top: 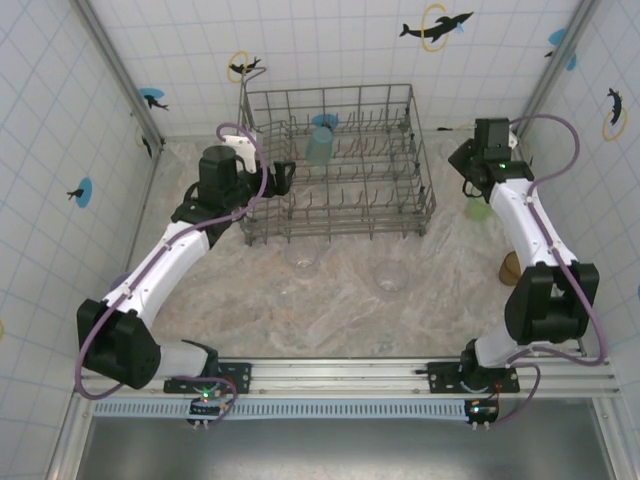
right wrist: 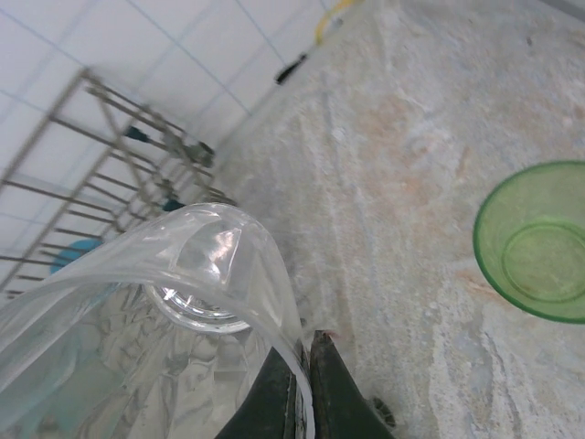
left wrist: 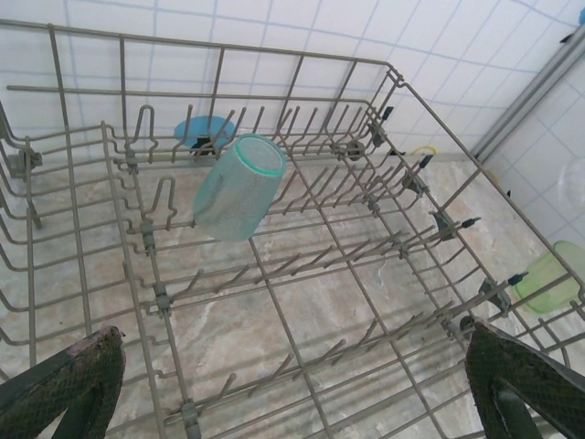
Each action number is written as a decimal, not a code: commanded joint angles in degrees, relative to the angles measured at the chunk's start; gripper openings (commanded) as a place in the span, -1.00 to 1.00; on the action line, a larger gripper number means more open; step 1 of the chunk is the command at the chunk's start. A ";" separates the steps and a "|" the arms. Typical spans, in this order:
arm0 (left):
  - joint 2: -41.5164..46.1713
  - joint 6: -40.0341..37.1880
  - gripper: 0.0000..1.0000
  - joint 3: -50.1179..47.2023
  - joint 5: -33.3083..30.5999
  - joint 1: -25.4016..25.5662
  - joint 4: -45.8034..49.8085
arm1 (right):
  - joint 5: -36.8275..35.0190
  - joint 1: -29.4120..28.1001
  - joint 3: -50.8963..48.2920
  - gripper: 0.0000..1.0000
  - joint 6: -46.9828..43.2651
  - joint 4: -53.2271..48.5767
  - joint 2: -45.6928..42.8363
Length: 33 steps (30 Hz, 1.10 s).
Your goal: Load the cups into the dish rack
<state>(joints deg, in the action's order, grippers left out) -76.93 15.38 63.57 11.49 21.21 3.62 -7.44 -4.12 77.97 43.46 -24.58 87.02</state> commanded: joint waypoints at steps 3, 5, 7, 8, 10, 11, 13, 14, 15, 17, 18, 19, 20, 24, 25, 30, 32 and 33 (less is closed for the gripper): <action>-2.39 6.02 0.95 1.31 1.15 -0.17 -2.99 | 8.88 0.01 -6.16 -1.00 -4.01 12.84 -8.07; -2.59 8.48 0.95 0.19 1.67 -0.14 -4.69 | 11.66 -0.65 -7.94 -1.00 -4.00 16.50 -9.21; -2.70 10.72 0.95 -0.67 2.33 -0.12 -6.07 | 14.39 -1.47 -8.75 -1.00 -4.17 18.76 -9.38; -2.83 11.97 0.95 -0.73 2.63 -0.12 -6.55 | 16.63 -1.83 -8.93 -1.00 -4.27 19.92 -9.01; -3.05 13.48 0.95 -0.19 3.67 -0.15 -7.35 | 21.15 -2.57 -9.02 -1.00 -4.40 22.13 -7.51; -3.29 14.39 0.95 0.26 4.46 -0.13 -7.77 | 23.21 -3.16 -9.07 -1.00 -4.44 23.24 -6.55; -4.05 16.75 0.95 1.56 5.98 -0.12 -8.31 | 27.48 -4.50 -9.31 -1.00 -4.72 25.66 -4.62; -4.60 17.91 0.95 2.44 7.10 -0.12 -8.43 | 28.90 -5.29 -9.42 -1.00 -4.77 27.09 -3.48; -5.25 19.12 0.95 3.26 8.36 -0.12 -8.53 | 31.58 -6.05 -9.59 -1.00 -4.72 28.14 -2.43; -6.26 21.72 0.95 4.34 10.55 -0.12 -9.22 | 33.91 -7.63 -9.94 -1.00 -4.71 31.43 -0.64; -6.81 23.13 0.95 4.52 11.75 -0.12 -9.93 | 35.49 -8.34 -10.03 -1.00 -4.63 32.97 0.48; -7.15 24.23 0.95 4.76 12.53 -0.12 -10.51 | 36.71 -8.91 -10.04 -1.00 -4.62 34.14 1.41; -7.56 25.32 0.95 4.75 13.07 -0.18 -11.11 | 37.94 -9.63 -9.90 -1.00 -4.61 35.30 2.39; -8.23 28.34 0.95 4.11 14.56 0.14 -14.11 | 40.66 -11.53 -9.85 -1.00 -5.15 38.98 5.79; -8.37 28.90 0.95 4.02 14.74 0.25 -14.64 | 41.02 -11.59 -10.01 -1.00 -5.14 39.79 6.45; -10.22 33.38 0.95 4.50 17.01 0.50 -17.82 | 46.92 -11.83 -11.05 -1.00 -1.68 48.00 9.59; -11.17 35.27 0.95 4.34 17.93 0.58 -20.39 | 48.30 -12.06 -11.61 -1.00 0.19 51.33 10.54; -11.84 36.45 0.95 4.45 18.35 0.56 -21.32 | 48.97 -12.19 -11.86 -1.00 1.06 52.88 11.04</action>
<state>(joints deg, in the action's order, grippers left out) -86.87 47.13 66.50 26.98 21.37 -12.75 36.80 -15.81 67.18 41.69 18.57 96.73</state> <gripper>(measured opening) 0.975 0.068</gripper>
